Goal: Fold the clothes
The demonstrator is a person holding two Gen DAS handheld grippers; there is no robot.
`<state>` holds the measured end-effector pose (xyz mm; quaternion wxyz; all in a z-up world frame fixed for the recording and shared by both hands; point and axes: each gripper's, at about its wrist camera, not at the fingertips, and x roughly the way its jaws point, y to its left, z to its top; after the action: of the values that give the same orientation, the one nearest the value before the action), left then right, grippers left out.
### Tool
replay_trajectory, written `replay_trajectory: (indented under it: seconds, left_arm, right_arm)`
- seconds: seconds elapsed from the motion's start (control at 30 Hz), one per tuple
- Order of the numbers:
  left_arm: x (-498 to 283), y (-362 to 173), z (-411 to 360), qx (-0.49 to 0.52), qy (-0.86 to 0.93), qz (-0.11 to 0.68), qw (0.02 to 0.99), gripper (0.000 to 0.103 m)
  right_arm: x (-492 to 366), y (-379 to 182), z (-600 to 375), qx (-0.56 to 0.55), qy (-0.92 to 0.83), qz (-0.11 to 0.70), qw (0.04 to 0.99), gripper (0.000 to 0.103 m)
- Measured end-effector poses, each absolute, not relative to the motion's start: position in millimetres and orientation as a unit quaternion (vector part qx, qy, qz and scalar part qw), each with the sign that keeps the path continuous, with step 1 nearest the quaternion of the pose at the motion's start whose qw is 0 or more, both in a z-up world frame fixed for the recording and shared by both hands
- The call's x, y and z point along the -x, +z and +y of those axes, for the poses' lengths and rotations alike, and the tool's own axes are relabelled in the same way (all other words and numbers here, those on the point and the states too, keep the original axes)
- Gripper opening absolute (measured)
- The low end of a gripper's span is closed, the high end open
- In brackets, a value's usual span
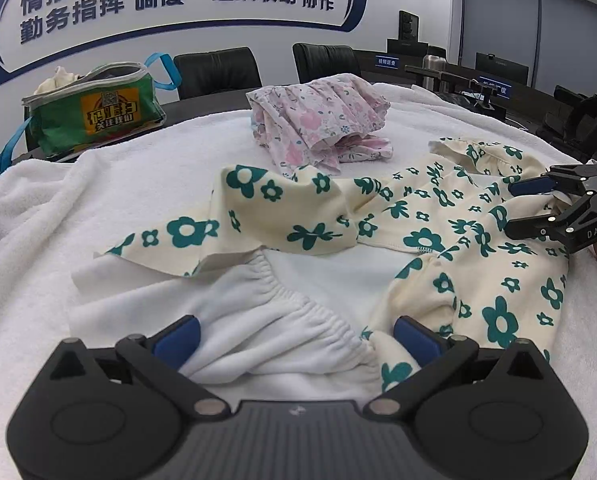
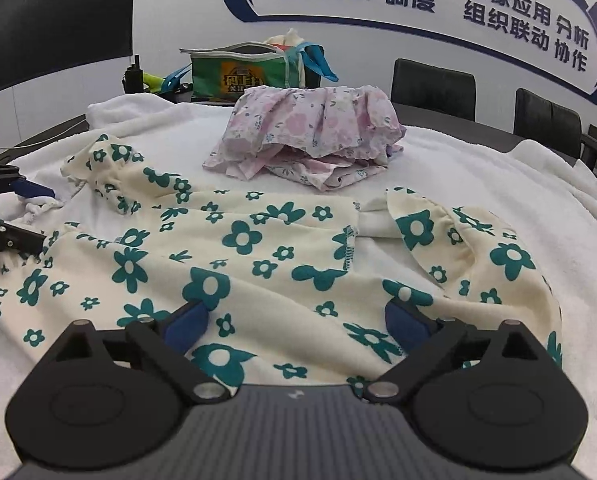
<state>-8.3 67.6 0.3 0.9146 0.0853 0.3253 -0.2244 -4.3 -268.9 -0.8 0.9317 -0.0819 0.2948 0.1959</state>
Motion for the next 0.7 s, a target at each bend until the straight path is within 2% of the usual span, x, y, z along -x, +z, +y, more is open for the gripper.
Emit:
replay_trajectory:
  seconds: [0.37,0.7]
  left_arm:
    - [8.4,0.4,67.6,-0.085,-0.224,0.325,0.915,0.103]
    - [8.5,0.4,67.3,-0.085,-0.224,0.325,0.915,0.103]
  right_arm:
    - [2.0,-2.6,-266.1,0.088,0.177,0.301,0.933,0.102]
    - [-1.9,-3.7,-269.1,0.075,0.169,0.309,0.933,0.102]
